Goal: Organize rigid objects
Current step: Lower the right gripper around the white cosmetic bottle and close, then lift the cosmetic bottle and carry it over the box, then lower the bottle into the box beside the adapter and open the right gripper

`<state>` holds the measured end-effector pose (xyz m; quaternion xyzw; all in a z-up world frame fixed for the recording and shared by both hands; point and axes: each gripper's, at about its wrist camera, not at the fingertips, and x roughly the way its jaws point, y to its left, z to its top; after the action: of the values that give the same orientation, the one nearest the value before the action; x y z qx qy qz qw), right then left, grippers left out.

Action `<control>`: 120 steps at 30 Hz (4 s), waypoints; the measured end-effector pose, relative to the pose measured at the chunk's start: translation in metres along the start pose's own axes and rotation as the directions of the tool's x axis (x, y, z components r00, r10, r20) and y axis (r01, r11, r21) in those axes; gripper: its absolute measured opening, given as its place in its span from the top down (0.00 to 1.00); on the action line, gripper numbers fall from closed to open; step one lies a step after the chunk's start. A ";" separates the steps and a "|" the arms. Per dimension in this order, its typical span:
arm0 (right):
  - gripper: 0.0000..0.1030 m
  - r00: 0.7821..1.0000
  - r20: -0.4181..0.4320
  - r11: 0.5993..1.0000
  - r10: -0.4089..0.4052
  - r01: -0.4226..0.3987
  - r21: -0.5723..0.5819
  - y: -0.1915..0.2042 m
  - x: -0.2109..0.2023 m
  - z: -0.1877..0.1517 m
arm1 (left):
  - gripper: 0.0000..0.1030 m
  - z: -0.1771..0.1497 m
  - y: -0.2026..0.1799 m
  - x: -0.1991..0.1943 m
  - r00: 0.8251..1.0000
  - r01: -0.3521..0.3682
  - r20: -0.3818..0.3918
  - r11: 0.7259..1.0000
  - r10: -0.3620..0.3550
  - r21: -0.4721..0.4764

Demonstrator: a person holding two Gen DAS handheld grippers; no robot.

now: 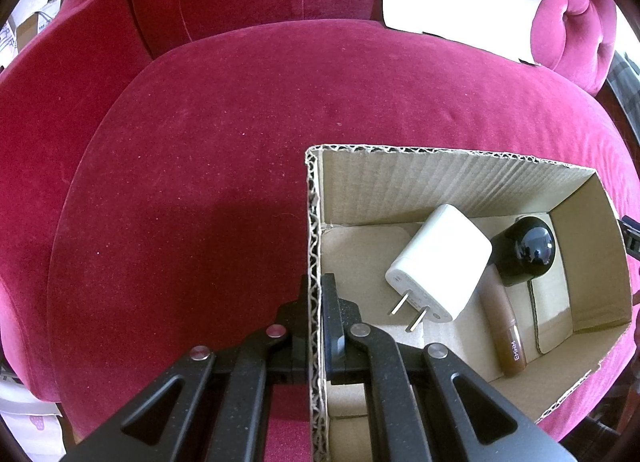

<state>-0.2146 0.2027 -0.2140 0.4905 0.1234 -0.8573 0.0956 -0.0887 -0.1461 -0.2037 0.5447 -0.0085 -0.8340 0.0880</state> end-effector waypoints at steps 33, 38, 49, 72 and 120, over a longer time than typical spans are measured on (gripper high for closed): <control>0.74 1.000 -0.027 1.000 0.008 -0.008 0.010 0.004 -0.013 0.003 | 0.97 0.000 0.000 0.000 1.000 -0.004 0.001 1.000 0.004 0.005; 0.74 0.999 -0.033 0.999 0.015 -0.014 0.030 0.004 -0.022 0.006 | 0.97 0.000 0.000 0.000 1.000 -0.004 0.001 1.000 0.004 0.006; 0.74 1.000 0.000 1.000 0.007 -0.007 0.009 0.017 -0.048 0.017 | 0.97 0.001 0.000 0.000 1.000 -0.004 0.001 1.000 0.004 0.004; 0.74 0.991 0.086 0.985 0.101 -0.087 -0.149 0.081 -0.100 0.015 | 0.97 0.001 0.000 0.000 1.000 -0.004 0.001 1.000 0.004 0.005; 0.74 0.937 -0.054 0.883 0.345 -0.343 -0.320 0.209 -0.092 -0.036 | 0.97 0.000 0.011 -0.006 1.000 -0.012 0.006 1.000 0.012 0.020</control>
<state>-0.0798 0.0186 -0.1768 0.4799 0.1737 -0.7959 0.3257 -0.0848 -0.1555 -0.1970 0.5430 -0.0206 -0.8349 0.0876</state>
